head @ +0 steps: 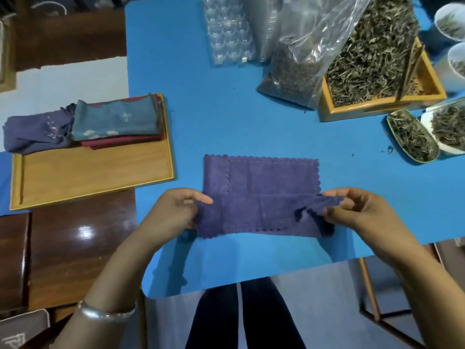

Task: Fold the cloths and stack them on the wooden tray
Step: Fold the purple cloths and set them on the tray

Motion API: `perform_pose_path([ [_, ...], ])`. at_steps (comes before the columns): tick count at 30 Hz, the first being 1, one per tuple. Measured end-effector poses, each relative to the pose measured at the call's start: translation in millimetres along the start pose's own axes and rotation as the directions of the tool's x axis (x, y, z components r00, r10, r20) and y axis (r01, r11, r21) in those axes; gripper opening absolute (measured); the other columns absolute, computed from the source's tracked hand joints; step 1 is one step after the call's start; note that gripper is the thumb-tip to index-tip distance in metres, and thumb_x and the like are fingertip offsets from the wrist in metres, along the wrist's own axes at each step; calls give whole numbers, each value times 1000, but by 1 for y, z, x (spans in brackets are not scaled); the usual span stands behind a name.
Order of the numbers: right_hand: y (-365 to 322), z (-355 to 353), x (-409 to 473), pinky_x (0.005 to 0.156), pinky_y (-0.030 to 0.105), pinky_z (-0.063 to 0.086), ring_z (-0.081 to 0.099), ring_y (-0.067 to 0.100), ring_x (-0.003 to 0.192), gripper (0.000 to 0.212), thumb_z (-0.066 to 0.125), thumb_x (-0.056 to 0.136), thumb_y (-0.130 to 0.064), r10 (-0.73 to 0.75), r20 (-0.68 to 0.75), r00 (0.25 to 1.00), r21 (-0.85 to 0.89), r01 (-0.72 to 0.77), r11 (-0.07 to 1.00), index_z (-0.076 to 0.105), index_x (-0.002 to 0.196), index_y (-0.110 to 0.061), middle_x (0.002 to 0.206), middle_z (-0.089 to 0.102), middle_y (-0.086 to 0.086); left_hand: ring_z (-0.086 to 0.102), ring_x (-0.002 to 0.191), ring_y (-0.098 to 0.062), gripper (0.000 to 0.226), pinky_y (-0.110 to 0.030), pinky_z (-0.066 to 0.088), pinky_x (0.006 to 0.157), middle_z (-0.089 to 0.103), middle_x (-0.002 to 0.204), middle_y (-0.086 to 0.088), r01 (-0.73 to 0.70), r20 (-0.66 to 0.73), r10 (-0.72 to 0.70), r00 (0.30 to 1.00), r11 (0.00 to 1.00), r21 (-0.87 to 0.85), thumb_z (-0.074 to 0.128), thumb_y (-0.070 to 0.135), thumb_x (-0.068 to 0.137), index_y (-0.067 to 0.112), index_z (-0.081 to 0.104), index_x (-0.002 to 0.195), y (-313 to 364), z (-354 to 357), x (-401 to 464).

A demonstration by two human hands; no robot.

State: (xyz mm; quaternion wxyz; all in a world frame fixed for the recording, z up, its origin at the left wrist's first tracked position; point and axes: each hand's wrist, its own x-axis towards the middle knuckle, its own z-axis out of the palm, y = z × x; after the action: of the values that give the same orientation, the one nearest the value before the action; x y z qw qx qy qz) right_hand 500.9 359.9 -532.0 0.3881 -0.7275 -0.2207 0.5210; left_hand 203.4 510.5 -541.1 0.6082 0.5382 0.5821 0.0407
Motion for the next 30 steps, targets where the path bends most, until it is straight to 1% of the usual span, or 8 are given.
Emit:
perform_pose_path([
  [3, -4, -2, 14, 71, 22, 51, 61, 18, 76, 32, 58, 79, 19, -17, -19, 1000, -147, 14, 989, 68, 93, -7, 81, 69, 15, 50, 52, -14, 44, -17, 36, 50, 62, 65, -1, -189, 51, 183, 982, 920, 344, 51, -7, 73, 31, 66, 89, 0, -8, 9],
  [6, -8, -5, 20, 70, 22, 51, 63, 18, 73, 40, 57, 78, 18, -53, -1, 999, -268, 51, 962, 66, 100, -14, 86, 69, 16, 54, 68, -1, 45, -8, 37, 63, 59, 78, 8, -315, 82, 320, 944, 798, 514, 68, 5, 69, 40, 64, 97, -3, -17, 15],
  [9, -9, -6, 25, 71, 21, 53, 68, 11, 68, 35, 62, 79, 13, -101, -33, 994, -326, 85, 941, 66, 93, -19, 88, 72, 12, 50, 92, -6, 24, -17, 38, 82, 50, 92, 8, -427, 93, 456, 885, 716, 553, 78, 16, 71, 29, 68, 89, -5, -17, 20],
  [12, -4, -3, 30, 75, 37, 53, 70, 19, 73, 19, 66, 81, -1, -166, -110, 980, -410, 108, 906, 66, 83, -20, 78, 73, 5, 48, 104, -15, 7, -27, 38, 93, 49, 100, 6, -519, 154, 514, 844, 709, 477, 64, 24, 80, 24, 64, 86, 3, -19, 20],
  [15, -1, 3, 33, 74, 45, 51, 66, 29, 74, 6, 68, 84, -16, -191, -142, 971, -455, 108, 884, 66, 80, -19, 71, 70, 5, 45, 106, -15, 42, -27, 36, 94, 49, 106, 6, -590, 281, 524, 804, 639, 494, 40, 12, 75, 27, 64, 106, 18, -13, 22],
  [23, -1, 11, 32, 69, 42, 48, 63, 30, 73, 13, 59, 90, -20, -270, -210, 939, -538, 119, 834, 58, 77, -16, 70, 65, 7, 54, 98, -28, 37, -34, 44, 76, 52, 96, -7, -275, 146, 327, 934, 391, 878, 32, 43, 96, 21, 61, 98, 34, 3, 41],
  [26, -1, 7, 24, 70, 49, 50, 61, 32, 72, 15, 56, 90, -20, -284, -238, 929, -491, 137, 860, 56, 75, -17, 68, 63, 6, 57, 90, -27, 43, -35, 46, 74, 53, 88, -4, -219, 58, 346, 936, 446, 868, 34, 50, 95, 19, 63, 90, 25, -1, 33],
  [30, 1, 1, 9, 68, 46, 50, 61, 35, 73, 15, 53, 88, -16, -290, -286, 913, -394, 164, 905, 56, 74, -20, 68, 63, -1, 52, 74, -17, 35, -32, 43, 70, 48, 74, 1, -359, 29, 425, 905, 723, 590, 44, 47, 93, 23, 50, 68, 7, -10, 16],
])
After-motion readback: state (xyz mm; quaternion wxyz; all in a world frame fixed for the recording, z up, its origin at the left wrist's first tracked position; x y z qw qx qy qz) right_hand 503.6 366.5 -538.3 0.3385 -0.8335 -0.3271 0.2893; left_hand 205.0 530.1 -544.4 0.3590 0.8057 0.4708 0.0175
